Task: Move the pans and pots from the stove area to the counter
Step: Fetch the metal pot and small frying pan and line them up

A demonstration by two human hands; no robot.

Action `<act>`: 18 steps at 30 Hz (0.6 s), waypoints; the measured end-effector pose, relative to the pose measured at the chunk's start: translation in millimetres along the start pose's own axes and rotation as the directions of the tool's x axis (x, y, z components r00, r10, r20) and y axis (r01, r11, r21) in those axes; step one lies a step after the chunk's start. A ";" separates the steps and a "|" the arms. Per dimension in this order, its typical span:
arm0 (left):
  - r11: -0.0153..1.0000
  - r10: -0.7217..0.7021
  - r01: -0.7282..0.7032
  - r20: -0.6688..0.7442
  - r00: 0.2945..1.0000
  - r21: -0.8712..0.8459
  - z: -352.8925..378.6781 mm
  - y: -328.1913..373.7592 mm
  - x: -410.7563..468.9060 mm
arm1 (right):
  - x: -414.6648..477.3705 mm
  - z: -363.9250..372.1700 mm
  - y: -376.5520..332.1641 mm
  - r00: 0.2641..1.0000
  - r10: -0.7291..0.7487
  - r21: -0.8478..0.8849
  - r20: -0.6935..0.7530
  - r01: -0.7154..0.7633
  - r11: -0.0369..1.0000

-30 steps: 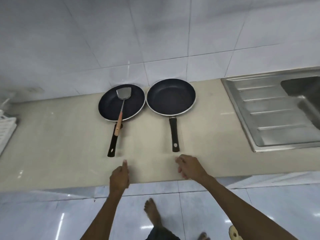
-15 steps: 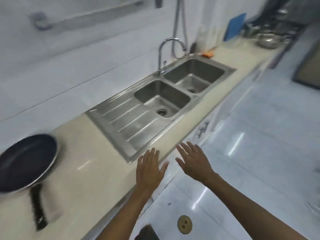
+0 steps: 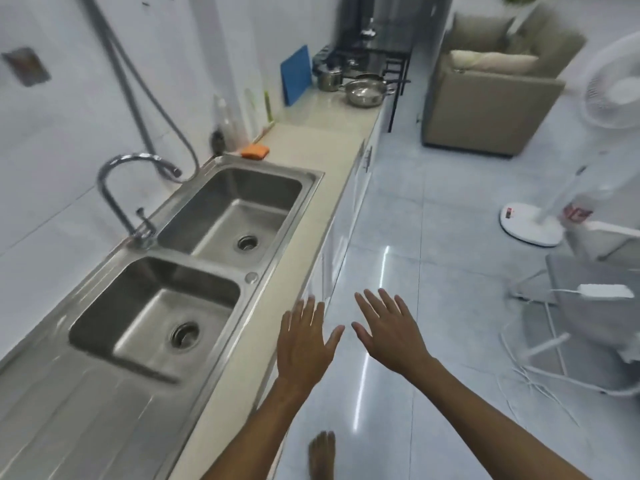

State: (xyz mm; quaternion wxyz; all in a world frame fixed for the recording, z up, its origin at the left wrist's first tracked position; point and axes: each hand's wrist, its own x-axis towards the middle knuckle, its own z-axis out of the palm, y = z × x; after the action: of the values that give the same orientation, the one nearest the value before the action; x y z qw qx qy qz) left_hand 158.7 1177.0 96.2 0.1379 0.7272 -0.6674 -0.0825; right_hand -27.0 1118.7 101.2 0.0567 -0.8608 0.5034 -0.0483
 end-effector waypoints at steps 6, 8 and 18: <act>0.996 0.084 -0.085 0.015 0.996 0.028 1.9 25.8 177.3 | 128.7 -28.9 87.8 0.994 0.096 0.018 -0.043 -0.096 0.995; 0.992 0.122 -0.122 0.008 0.992 0.039 10.9 38.6 233.0 | 166.1 -30.9 122.1 0.990 0.125 0.012 -0.067 -0.124 0.992; 0.993 0.097 -0.100 0.035 0.995 0.070 65.9 113.3 506.6 | 384.6 -40.4 312.5 0.991 0.128 0.063 -0.051 -0.124 0.990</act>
State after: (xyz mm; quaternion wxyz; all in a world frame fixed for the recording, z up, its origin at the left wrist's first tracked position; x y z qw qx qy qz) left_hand 79.7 659.7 101.3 0.1049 0.6965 -0.7071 -0.0629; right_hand -114.0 629.2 105.5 0.0717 -0.8236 0.5565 -0.0830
